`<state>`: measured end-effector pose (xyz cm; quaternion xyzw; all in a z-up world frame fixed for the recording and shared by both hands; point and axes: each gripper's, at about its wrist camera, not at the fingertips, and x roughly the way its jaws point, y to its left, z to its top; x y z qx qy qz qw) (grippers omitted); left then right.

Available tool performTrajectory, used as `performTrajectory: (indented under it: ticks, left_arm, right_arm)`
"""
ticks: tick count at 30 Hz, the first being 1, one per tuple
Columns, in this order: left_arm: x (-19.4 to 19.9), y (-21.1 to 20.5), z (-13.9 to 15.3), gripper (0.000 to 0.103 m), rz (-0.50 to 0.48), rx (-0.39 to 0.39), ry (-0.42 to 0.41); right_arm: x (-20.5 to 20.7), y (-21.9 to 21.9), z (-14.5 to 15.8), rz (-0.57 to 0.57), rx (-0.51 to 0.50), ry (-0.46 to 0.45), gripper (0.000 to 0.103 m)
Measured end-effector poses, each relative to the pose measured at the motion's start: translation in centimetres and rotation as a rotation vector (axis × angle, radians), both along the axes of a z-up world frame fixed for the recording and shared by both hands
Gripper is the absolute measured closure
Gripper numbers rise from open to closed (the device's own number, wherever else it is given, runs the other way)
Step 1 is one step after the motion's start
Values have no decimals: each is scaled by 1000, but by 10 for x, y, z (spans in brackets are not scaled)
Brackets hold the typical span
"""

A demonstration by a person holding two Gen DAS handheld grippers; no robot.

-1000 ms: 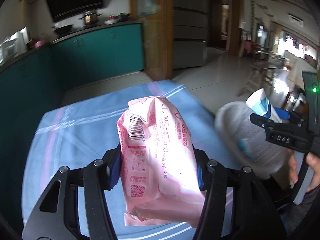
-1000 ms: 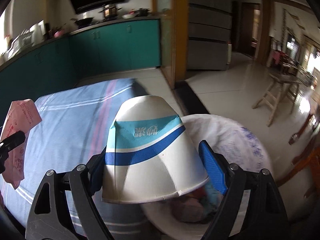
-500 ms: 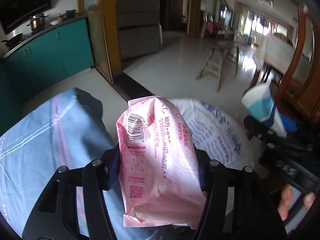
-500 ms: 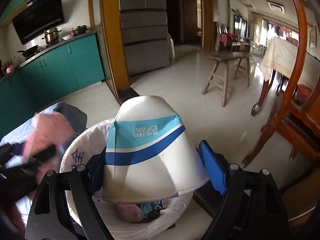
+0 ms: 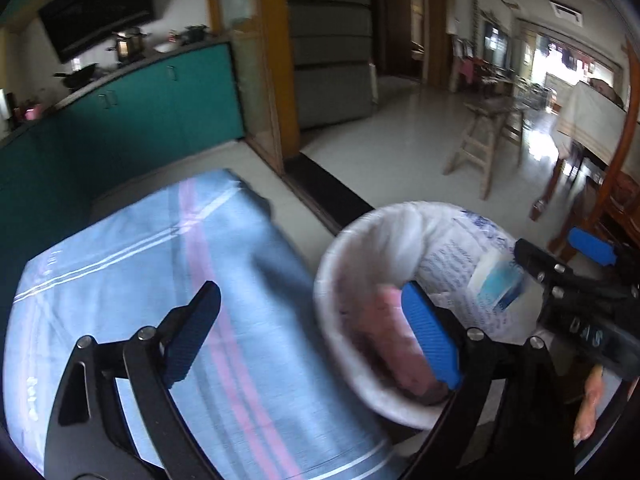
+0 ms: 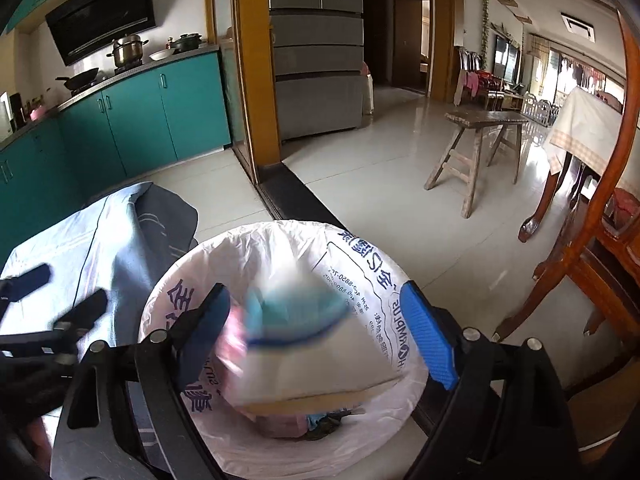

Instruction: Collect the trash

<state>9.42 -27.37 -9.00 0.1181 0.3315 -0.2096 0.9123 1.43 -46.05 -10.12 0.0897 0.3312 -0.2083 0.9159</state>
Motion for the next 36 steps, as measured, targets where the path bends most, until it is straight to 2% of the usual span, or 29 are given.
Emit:
performTrajectory:
  ticks: [4,8,11,14,19,25,36]
  left_arm:
    - [-12,41,8,10,96,28,-54]
    - [-36,89,22,8,175,20,-94]
    - [-62,125,37,6,229,32,-145]
    - [-89,153,54,3,268,41,-209]
    - [-134,192,82,3,303,20,-292]
    - [-167,231,98,3,353,-30,-320]
    - [-188,263,112,3,388,-76,-333]
  right_arm:
    - [-8,10,8,10,-17,-64,14]
    - [-27,26,16,41,-50,-144,11]
    - [-50,53,21,45,-95,-168,10]
    - [-72,89,32,77,-131,-200,5]
    - [-90,141,53,156,-96,-235,3]
    - [-107,189,83,227,-170,-291,3]
    - [-130,217,102,254,-230,-321,3]
